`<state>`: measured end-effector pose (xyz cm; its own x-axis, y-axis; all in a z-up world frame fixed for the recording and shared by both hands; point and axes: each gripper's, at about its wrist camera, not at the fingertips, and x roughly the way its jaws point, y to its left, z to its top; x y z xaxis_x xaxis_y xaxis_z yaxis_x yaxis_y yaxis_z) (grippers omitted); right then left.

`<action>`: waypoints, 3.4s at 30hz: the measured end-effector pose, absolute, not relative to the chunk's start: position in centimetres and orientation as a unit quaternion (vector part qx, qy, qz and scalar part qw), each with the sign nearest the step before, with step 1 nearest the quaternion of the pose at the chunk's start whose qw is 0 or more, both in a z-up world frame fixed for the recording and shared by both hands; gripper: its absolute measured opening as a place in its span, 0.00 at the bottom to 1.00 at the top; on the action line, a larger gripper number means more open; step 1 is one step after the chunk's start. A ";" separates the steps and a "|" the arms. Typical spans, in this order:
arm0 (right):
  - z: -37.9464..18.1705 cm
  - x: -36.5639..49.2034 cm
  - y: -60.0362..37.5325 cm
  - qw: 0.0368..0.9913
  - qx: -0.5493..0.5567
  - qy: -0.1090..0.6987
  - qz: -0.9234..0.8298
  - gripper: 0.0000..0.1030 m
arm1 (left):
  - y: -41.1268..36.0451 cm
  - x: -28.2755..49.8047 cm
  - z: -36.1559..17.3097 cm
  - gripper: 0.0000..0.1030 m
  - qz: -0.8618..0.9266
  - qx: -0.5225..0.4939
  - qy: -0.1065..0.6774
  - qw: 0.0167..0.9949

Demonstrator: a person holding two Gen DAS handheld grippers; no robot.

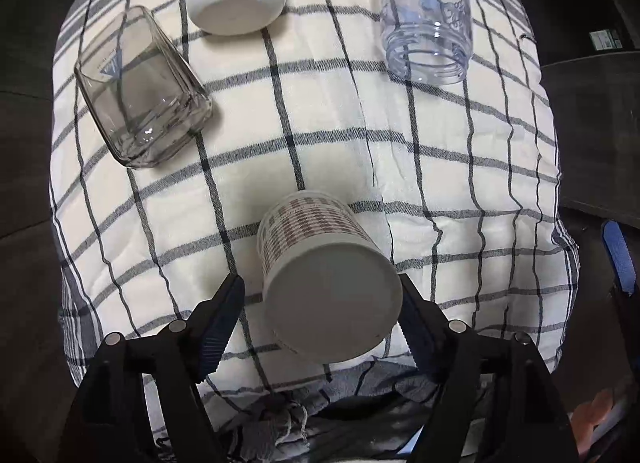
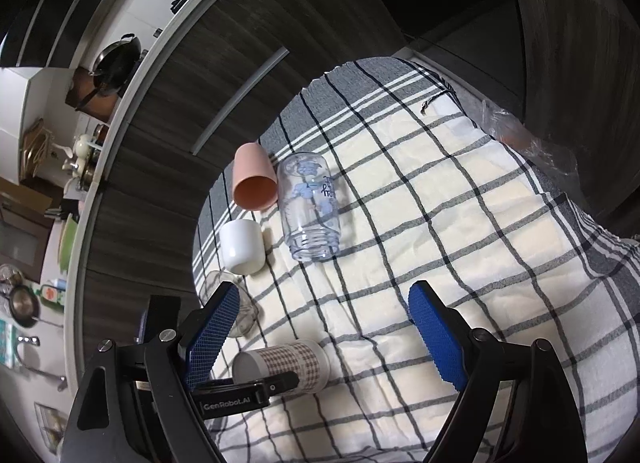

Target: Flip cup upside down

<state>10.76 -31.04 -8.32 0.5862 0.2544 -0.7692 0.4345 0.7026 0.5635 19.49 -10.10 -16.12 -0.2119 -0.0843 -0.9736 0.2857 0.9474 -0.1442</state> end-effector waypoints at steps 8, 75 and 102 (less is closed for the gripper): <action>-7.0 9.9 -29.4 0.834 0.318 0.449 -0.045 0.84 | -8.3 17.1 -11.9 0.81 -0.153 0.060 0.680 0.715; -1.5 -0.5 -19.0 0.952 0.012 0.291 -0.096 0.87 | -0.8 0.4 -2.9 0.95 -0.017 0.014 0.314 0.949; -1.0 -0.8 -19.3 0.953 0.015 0.287 -0.096 0.87 | -0.6 0.3 -2.6 0.95 -0.019 0.014 0.315 0.949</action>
